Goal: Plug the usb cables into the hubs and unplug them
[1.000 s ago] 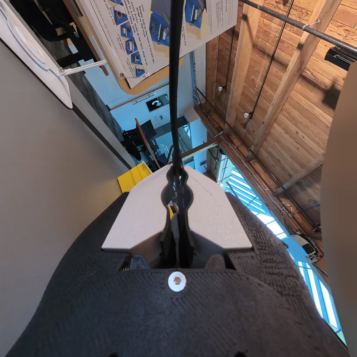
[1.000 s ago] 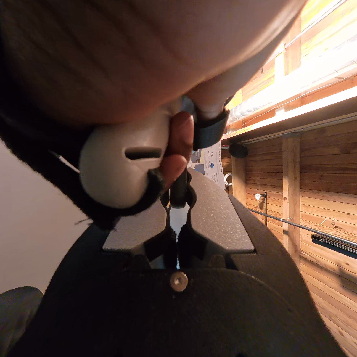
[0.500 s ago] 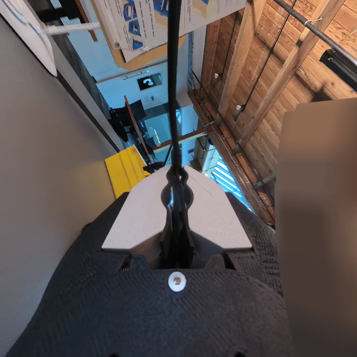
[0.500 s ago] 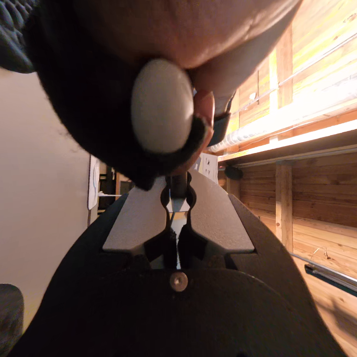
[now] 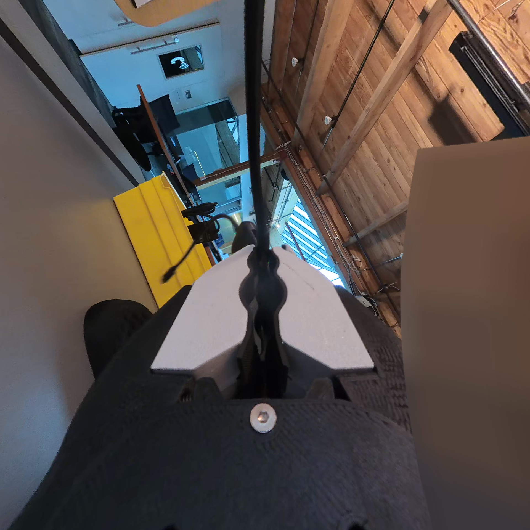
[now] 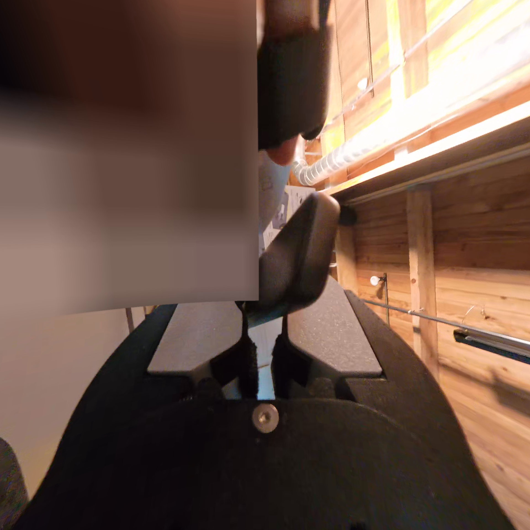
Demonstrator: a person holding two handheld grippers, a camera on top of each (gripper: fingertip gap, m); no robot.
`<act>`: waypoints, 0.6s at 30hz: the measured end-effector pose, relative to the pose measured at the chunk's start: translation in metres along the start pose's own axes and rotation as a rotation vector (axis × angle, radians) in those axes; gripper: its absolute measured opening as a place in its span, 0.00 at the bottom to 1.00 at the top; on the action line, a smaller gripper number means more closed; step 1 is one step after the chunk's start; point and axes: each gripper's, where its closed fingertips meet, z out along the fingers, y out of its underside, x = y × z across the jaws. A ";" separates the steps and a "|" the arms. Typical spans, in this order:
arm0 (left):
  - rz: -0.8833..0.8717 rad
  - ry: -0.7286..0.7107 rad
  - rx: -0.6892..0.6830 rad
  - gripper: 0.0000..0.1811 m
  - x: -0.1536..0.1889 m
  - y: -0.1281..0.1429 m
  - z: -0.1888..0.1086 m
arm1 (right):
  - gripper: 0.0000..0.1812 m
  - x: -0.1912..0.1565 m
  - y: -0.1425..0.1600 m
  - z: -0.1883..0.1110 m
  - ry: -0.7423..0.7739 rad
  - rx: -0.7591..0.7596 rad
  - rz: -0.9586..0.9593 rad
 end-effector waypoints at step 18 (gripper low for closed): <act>0.104 -0.032 -0.115 0.04 0.007 0.016 -0.010 | 0.07 0.007 0.001 -0.003 -0.011 0.065 -0.130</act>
